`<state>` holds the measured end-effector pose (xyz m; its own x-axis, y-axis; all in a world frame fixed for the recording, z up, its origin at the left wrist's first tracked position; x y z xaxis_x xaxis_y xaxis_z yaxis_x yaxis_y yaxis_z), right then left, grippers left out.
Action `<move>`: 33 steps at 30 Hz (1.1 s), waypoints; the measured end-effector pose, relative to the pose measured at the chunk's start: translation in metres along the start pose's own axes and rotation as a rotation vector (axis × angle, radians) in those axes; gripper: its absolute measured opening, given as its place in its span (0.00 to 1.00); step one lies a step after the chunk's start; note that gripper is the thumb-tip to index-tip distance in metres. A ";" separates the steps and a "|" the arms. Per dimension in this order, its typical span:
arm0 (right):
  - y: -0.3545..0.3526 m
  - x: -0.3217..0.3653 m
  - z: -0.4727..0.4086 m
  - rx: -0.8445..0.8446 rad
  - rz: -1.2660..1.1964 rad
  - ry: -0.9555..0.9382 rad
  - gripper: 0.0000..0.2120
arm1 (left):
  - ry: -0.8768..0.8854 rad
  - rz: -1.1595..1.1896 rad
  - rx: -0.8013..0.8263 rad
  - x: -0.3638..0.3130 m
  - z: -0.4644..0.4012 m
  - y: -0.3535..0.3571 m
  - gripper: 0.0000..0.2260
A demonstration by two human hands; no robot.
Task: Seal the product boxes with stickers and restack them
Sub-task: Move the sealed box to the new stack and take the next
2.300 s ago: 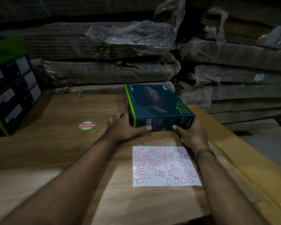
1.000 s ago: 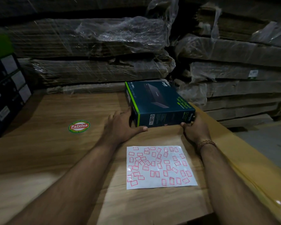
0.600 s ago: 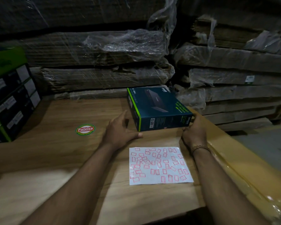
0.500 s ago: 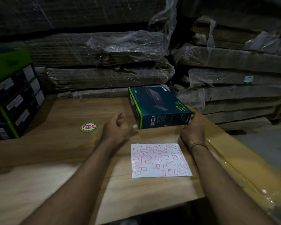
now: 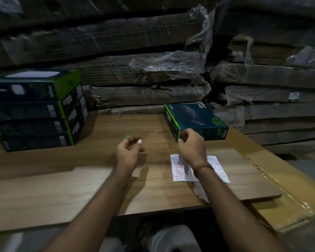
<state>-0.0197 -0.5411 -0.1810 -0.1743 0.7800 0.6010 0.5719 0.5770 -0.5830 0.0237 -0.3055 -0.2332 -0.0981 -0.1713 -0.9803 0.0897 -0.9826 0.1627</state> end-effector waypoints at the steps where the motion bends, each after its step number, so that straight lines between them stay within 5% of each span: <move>1: 0.008 0.015 0.001 0.032 -0.029 -0.046 0.11 | 0.012 0.009 -0.017 -0.008 0.004 -0.013 0.05; 11: 0.094 0.177 -0.001 0.188 -0.246 -0.340 0.08 | 0.463 -0.360 -0.391 -0.147 0.035 -0.155 0.08; 17: 0.139 0.277 -0.011 0.213 -0.376 -0.483 0.16 | 0.645 -0.388 -0.778 -0.209 0.030 -0.241 0.08; 22: 0.169 0.330 -0.035 0.214 -0.348 -0.516 0.27 | 0.474 -0.534 -0.905 -0.238 0.001 -0.302 0.20; 28: 0.208 0.359 -0.067 0.391 -0.201 -0.446 0.54 | 0.329 -0.621 -0.854 -0.245 -0.036 -0.335 0.55; 33: 0.226 0.366 -0.087 0.423 -0.226 -0.452 0.52 | 0.175 -0.589 -0.725 -0.247 -0.070 -0.351 0.62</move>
<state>0.1158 -0.1462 -0.0454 -0.6255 0.6004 0.4982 0.1339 0.7117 -0.6896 0.0856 0.0871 -0.0563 -0.1792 0.4082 -0.8951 0.6720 -0.6137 -0.4144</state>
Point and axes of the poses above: each hand's wrist, its own z-axis away from the middle knuckle, its own y-axis out of the palm, x = y × z, the point moved 5 cm from there along -z, towards the middle knuckle, and after that the axes turned 15 degrees about -y, right-handed, at the moved point
